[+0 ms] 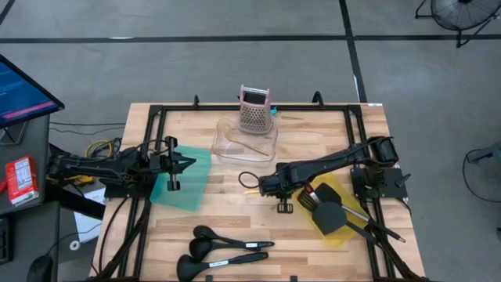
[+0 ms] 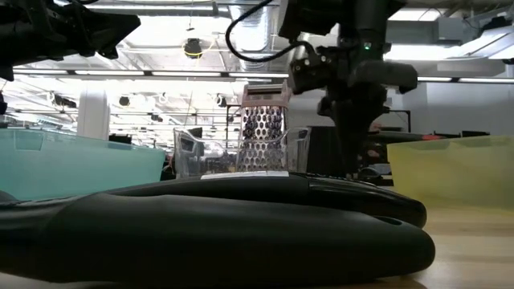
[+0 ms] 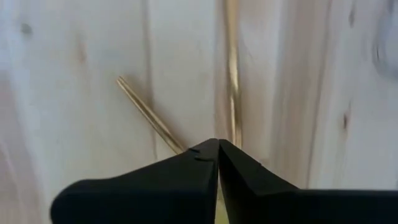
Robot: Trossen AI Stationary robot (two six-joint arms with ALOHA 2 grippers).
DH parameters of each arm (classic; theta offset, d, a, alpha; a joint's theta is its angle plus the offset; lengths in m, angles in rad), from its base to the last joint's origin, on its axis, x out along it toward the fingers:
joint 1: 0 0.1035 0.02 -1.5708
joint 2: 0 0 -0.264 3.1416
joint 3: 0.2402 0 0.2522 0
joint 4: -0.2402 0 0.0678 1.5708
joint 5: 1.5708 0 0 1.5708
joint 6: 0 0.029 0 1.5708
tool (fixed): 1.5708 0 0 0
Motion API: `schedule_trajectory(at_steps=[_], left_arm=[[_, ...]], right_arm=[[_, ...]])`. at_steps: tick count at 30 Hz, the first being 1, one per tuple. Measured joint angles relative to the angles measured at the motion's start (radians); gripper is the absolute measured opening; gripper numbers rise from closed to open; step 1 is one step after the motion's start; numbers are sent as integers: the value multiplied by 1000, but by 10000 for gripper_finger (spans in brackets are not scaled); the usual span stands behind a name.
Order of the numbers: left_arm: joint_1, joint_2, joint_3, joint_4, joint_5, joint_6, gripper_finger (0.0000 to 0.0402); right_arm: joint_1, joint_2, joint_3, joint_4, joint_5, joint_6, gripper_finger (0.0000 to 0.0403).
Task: Pick & Place Kitchen Items
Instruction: Put the gold knife into the transparent bin
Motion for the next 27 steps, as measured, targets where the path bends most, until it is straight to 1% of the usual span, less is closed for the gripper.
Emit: schedule_trajectory(at_steps=[3, 5, 8, 11, 14, 16, 18, 21, 23, 25, 27], left_arm=[[0, 0, 0, 0, 0, 0, 2], [0, 0, 0, 1, 0, 0, 2], [0, 0, 0, 1, 0, 0, 2], [0, 0, 0, 2, 0, 0, 2], [0, 0, 0, 2, 0, 0, 2], [0, 0, 0, 2, 0, 0, 2], [0, 0, 0, 3, 0, 0, 2], [0, 0, 0, 3, 0, 0, 2], [0, 0, 0, 3, 0, 0, 2], [0, 0, 0, 3, 0, 0, 2], [0, 0, 0, 3, 0, 0, 2]], right_arm=[[11, -1, -7, -29, 26, 24, 16], [19, -1, -22, -24, 29, 9, 33], [19, -2, -36, 2, 29, -38, 74], [2, -2, -55, 44, 25, -79, 125], [-27, -2, -84, 92, -13, -101, 175], [-47, -2, -110, 114, -36, -102, 202], [-62, -2, -136, 139, -44, -107, 220], [-77, -4, -176, 196, -53, -108, 229], [-77, -4, -189, 208, -51, -111, 224], [-77, -5, -196, 222, -52, -115, 207], [-76, -5, -198, 227, -54, -116, 176]])
